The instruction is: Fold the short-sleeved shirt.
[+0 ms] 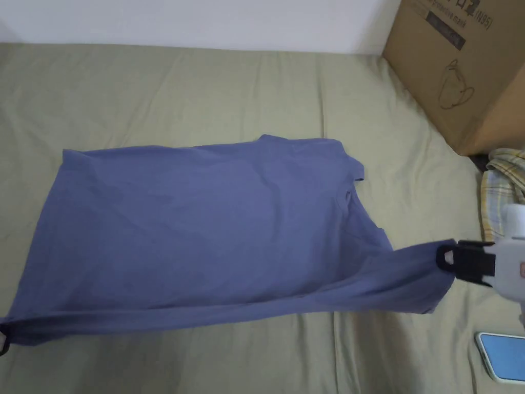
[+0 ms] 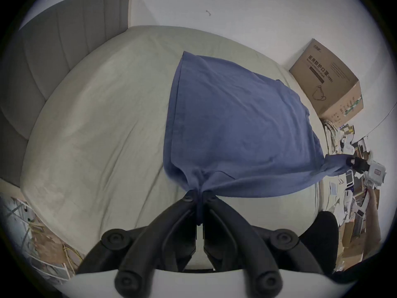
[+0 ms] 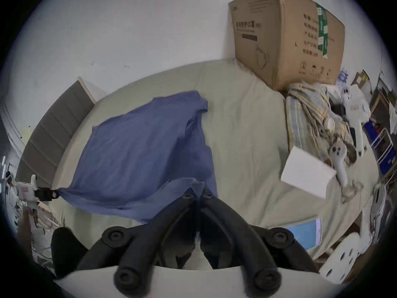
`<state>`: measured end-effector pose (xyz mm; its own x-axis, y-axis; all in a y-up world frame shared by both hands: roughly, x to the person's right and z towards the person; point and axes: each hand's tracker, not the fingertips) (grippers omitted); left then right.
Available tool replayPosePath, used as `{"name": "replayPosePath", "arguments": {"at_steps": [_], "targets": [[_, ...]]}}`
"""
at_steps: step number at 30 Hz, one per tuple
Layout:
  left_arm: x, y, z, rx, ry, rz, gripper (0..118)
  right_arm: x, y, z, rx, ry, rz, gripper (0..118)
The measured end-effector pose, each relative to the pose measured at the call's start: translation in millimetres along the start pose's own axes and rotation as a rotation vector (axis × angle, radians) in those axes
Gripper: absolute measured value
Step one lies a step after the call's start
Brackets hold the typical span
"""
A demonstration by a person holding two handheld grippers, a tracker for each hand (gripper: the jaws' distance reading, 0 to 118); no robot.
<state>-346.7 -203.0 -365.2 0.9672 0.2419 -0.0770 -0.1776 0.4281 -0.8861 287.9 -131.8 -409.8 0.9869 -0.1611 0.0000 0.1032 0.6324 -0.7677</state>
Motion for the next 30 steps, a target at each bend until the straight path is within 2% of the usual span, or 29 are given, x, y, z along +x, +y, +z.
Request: {"name": "replayPosePath", "arguments": {"at_steps": [5,10,15,17,18,19,20,21,22,26,30], "targets": [[3.8,61.3,-18.9,-0.025,0.009,-0.007,1,-4.6,58.8,-41.4,-0.001,-0.027,0.068,2],[3.1,127.7,-63.4,-0.08,0.015,-0.019,1,-9.8,110.6,-107.8,-0.044,-0.043,0.057,2],[2.1,168.1,-114.0,-0.112,0.042,-0.023,1,-14.2,133.3,-173.6,-0.1,-0.111,0.07,3],[2.6,172.9,-127.6,-0.122,0.047,-0.022,7,-16.0,136.5,-191.9,-0.126,-0.127,0.073,7],[3.3,173.5,-132.4,-0.123,0.051,-0.02,14,-16.4,137.5,-199.6,-0.138,-0.141,0.073,19],[3.9,172.9,-134.9,-0.119,0.056,-0.015,29,-17.6,137.9,-203.8,-0.138,-0.146,0.072,45],[4.1,173.0,-137.3,-0.108,0.068,-0.009,69,-20.0,138.4,-206.1,-0.134,-0.166,0.075,89],[2.2,171.6,-137.0,-0.093,0.078,-0.007,102,-22.0,138.1,-206.4,-0.12,-0.18,0.077,110],[1.6,171.0,-136.7,-0.086,0.087,-0.01,118,-22.4,137.0,-205.2,-0.112,-0.173,0.073,118],[-2.7,157.3,-116.8,0.015,0.098,-0.058,117,-27.3,127.5,-175.0,-0.015,-0.091,0.014,118],[-3.7,129.3,-88.9,0.036,0.084,-0.056,117,-35.3,110.3,-143.4,-0.033,-0.063,0.024,118]]}}
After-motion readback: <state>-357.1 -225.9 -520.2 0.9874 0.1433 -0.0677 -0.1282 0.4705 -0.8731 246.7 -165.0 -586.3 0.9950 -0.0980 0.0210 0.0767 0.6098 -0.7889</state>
